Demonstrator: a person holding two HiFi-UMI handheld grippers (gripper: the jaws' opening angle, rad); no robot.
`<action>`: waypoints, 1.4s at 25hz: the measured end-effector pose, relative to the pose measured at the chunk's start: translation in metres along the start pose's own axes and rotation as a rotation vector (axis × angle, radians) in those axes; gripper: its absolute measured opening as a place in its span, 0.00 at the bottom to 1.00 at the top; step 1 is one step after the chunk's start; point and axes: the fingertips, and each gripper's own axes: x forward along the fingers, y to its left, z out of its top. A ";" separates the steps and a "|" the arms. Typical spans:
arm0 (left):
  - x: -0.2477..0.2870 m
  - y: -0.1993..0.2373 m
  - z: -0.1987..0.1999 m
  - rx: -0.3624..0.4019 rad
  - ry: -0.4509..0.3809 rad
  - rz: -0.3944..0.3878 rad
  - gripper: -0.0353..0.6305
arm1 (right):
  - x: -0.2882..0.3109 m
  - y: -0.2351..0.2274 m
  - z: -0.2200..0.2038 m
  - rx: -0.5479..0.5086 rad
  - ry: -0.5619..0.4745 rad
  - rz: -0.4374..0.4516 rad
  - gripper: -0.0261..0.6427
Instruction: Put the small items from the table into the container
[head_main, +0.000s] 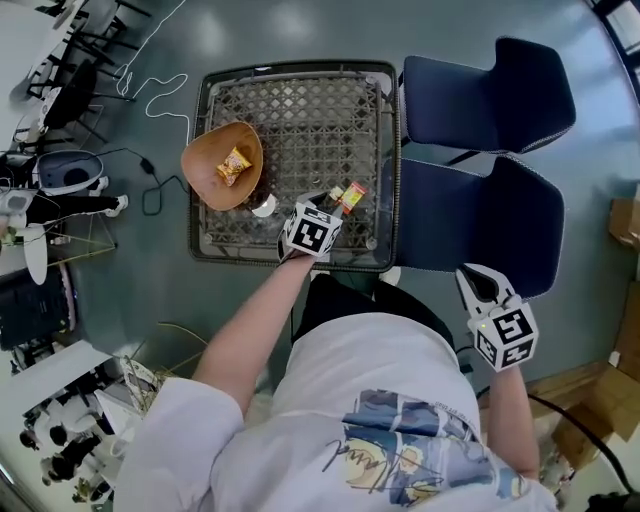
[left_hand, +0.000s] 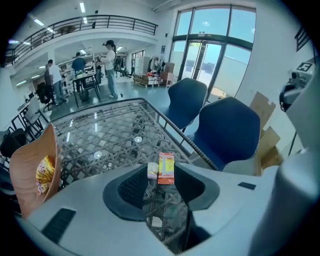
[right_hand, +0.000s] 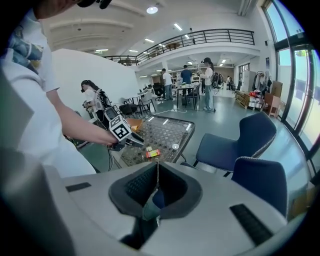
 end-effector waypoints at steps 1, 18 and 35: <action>0.008 0.002 -0.001 0.004 0.013 0.011 0.28 | -0.005 -0.005 -0.003 0.002 0.006 -0.006 0.06; 0.056 0.020 -0.013 0.000 0.133 0.052 0.24 | -0.019 -0.030 -0.024 0.041 0.071 -0.030 0.06; -0.106 0.125 0.007 -0.066 -0.133 0.079 0.23 | 0.074 0.047 0.057 -0.079 0.036 0.084 0.06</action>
